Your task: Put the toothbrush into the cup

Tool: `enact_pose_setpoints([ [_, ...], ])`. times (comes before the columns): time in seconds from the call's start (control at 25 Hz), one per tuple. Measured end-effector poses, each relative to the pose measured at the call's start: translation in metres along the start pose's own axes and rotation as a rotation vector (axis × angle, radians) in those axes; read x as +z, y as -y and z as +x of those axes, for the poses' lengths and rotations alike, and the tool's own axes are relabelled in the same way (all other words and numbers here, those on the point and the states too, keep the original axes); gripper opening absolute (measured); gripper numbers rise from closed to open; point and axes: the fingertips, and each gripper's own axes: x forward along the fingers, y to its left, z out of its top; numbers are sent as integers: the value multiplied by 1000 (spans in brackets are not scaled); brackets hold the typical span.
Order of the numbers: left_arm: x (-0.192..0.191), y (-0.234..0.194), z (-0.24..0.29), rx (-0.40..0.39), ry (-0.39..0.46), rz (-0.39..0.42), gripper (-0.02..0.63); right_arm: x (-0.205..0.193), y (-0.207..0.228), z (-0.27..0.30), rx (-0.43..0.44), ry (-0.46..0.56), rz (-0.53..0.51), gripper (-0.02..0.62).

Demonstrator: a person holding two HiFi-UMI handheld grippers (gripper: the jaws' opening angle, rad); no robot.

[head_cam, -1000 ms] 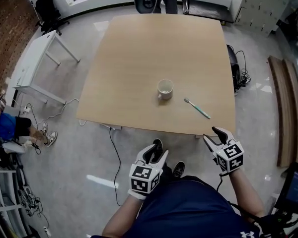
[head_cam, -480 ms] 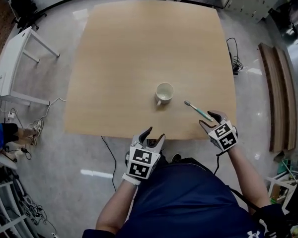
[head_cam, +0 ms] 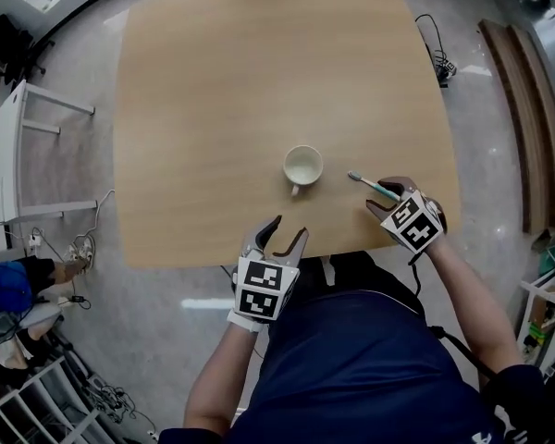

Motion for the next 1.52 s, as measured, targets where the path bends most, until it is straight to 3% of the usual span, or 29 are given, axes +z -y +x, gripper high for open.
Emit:
enact_pose_setpoints([
  [0.16,8,-2,15,22,-35,-39,215,-7,7,12,31,-23,8,201],
  [0.36,5,-5,30,37,-71,-39,215,-17,15,21,71,-94,-57,176],
  [0.68,8,-4,41,32,-64,-64,215,-31,13,30,125,-170,-104,134],
  [1.16,5,-4,37,23,-62,-92,215,-36,7,33,125,-242,-158,51],
  [1.52,6,-4,29,10,-52,-114,213,-32,8,32,83,-233,-157,49],
])
